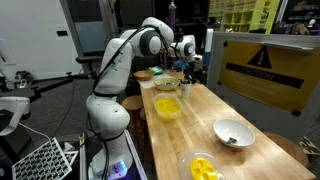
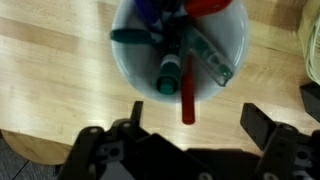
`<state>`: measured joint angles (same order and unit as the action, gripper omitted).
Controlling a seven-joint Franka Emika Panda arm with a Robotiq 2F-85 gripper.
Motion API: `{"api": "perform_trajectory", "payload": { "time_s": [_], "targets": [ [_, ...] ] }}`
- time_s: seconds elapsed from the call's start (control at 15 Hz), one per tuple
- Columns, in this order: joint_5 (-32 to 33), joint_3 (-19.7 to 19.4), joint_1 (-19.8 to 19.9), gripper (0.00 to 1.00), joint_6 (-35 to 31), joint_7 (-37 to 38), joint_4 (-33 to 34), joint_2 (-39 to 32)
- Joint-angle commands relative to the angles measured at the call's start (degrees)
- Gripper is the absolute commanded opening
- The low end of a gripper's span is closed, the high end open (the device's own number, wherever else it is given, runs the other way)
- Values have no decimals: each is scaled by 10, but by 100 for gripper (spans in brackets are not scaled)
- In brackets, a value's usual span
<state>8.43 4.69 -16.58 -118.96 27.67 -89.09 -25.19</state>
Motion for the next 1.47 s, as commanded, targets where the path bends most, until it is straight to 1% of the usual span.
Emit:
{"api": "perform_trajectory", "payload": {
  "time_s": [0.0,0.67,1.4],
  "targets": [
    [-1,-5,-4,100,0,10,-16,22],
    [4,-8,-4,100,-13,27,-43,44],
    [29,-5,-15,100,-56,76,-127,96]
  ]
}}
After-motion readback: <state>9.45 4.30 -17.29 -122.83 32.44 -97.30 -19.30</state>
